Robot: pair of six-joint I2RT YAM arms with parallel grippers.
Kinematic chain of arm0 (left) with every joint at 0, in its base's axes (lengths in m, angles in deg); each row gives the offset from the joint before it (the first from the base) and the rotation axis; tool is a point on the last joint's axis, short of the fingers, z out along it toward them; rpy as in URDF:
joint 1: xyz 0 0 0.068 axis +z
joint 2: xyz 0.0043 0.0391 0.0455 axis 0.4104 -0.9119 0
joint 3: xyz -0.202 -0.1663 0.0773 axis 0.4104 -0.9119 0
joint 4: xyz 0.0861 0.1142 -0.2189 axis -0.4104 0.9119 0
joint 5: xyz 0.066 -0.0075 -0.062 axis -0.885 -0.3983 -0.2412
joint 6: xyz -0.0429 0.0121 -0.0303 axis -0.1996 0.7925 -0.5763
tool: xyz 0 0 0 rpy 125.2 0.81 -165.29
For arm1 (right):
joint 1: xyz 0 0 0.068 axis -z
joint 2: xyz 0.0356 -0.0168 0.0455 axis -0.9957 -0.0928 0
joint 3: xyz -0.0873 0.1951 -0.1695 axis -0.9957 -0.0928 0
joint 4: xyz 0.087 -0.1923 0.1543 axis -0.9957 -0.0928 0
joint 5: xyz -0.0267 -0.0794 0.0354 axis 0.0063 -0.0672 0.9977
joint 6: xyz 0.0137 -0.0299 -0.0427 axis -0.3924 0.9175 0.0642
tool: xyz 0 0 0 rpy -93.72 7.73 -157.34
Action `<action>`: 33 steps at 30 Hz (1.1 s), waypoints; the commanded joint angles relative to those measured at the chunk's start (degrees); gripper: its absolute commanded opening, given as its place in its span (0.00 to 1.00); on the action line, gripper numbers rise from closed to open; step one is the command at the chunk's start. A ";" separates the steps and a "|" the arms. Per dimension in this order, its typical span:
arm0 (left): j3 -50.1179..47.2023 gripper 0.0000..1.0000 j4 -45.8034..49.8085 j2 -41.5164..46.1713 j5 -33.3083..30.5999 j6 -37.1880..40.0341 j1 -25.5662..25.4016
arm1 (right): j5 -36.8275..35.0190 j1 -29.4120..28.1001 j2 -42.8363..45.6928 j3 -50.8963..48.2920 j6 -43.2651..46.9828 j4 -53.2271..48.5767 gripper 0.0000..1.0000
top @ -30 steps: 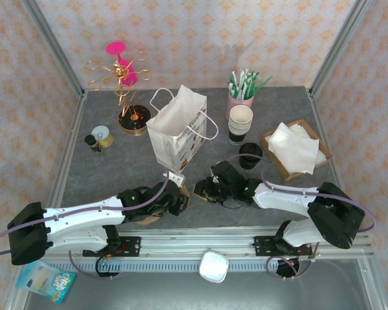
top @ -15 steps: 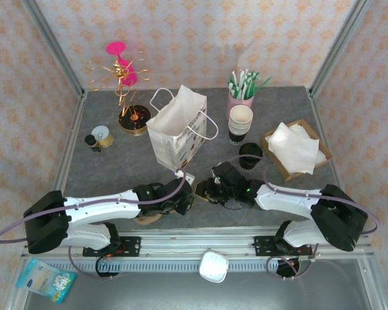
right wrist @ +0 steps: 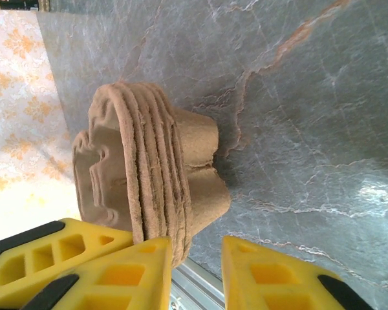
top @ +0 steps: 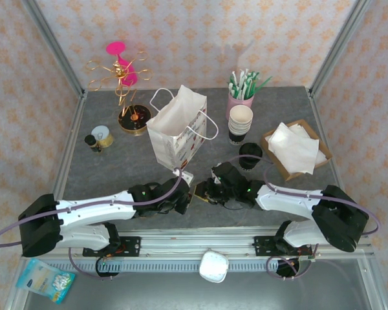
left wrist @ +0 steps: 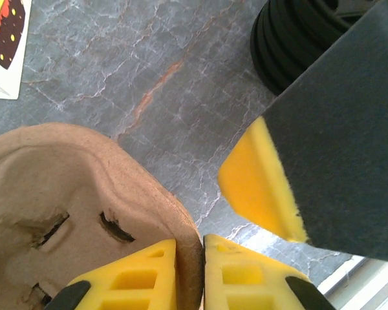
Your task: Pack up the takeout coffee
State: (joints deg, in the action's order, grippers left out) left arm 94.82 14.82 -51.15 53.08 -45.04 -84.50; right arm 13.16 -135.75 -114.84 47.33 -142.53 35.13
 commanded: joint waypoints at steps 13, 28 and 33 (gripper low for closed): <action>-1.77 0.05 -2.03 3.92 -0.34 -1.98 0.90 | 1.56 -1.18 -1.13 0.40 -1.79 8.03 0.26; -2.40 0.00 -5.10 7.09 1.11 -2.93 1.70 | 2.83 -1.43 -4.96 -0.82 -3.73 12.28 0.25; -2.79 0.00 -4.84 7.88 0.80 -3.63 2.34 | 2.27 -1.40 -5.78 -1.83 -5.73 13.28 0.22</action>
State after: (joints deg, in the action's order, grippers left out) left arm 92.06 13.80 -45.01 53.38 -47.64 -82.55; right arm 15.48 -136.66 -119.72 46.83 -146.71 46.85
